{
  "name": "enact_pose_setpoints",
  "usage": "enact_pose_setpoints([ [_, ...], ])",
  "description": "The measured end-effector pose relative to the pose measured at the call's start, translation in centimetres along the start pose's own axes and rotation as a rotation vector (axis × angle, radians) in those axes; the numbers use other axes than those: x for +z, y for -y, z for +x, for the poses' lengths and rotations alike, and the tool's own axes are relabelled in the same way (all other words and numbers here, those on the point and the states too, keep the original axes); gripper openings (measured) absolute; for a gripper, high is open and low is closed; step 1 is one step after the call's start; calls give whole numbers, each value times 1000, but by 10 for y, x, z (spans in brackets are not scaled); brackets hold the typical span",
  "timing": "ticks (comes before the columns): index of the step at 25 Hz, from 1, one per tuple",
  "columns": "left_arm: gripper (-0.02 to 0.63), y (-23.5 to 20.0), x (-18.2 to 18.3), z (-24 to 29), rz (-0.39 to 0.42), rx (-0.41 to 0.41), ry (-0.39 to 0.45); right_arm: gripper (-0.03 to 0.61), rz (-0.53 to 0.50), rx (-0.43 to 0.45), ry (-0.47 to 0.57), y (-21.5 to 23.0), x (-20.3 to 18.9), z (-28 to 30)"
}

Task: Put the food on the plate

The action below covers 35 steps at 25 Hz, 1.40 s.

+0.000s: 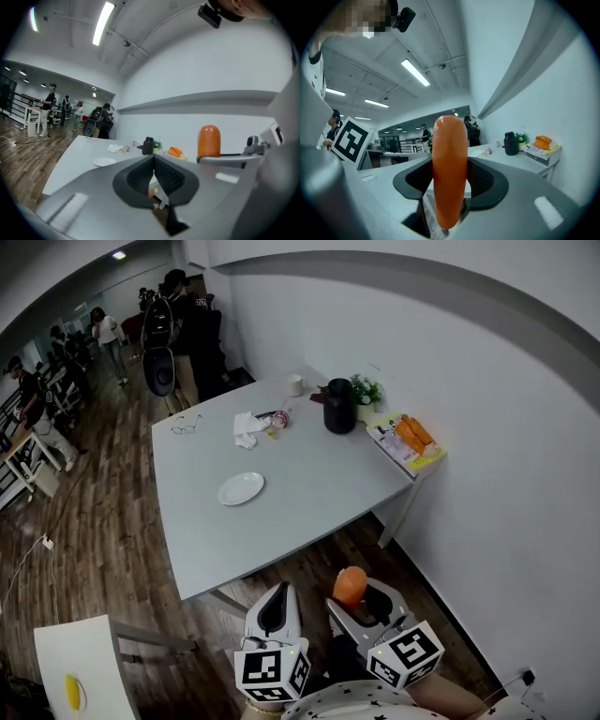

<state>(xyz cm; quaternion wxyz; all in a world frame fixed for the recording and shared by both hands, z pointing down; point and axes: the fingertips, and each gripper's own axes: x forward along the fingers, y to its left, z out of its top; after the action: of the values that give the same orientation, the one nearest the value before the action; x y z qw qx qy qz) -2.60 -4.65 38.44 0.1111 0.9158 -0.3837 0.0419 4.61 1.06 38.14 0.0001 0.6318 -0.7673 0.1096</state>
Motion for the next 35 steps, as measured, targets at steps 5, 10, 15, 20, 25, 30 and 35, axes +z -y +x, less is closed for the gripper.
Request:
enact_pose_setpoints([
  [5,8,-56,7,17,-12,125,12,219,-3,102,-18,0,3,64],
  [10,8,-109,16,53,-25,227,35,219,-23,189,-30,12,11,138],
  [15,8,-158,34,104,-26,296,55,219,-37,252,-59,29,23,213],
  [20,8,-197,46,150,-49,336,44,219,-58,311,-105,42,33,283],
  [25,8,-227,50,188,-55,358,51,219,-136,381,-195,56,20,344],
  [30,8,-254,37,214,-84,375,25,219,-346,479,-372,72,-13,406],
  [35,8,-269,27,230,-99,394,-3,219,-665,630,-638,81,-70,467],
])
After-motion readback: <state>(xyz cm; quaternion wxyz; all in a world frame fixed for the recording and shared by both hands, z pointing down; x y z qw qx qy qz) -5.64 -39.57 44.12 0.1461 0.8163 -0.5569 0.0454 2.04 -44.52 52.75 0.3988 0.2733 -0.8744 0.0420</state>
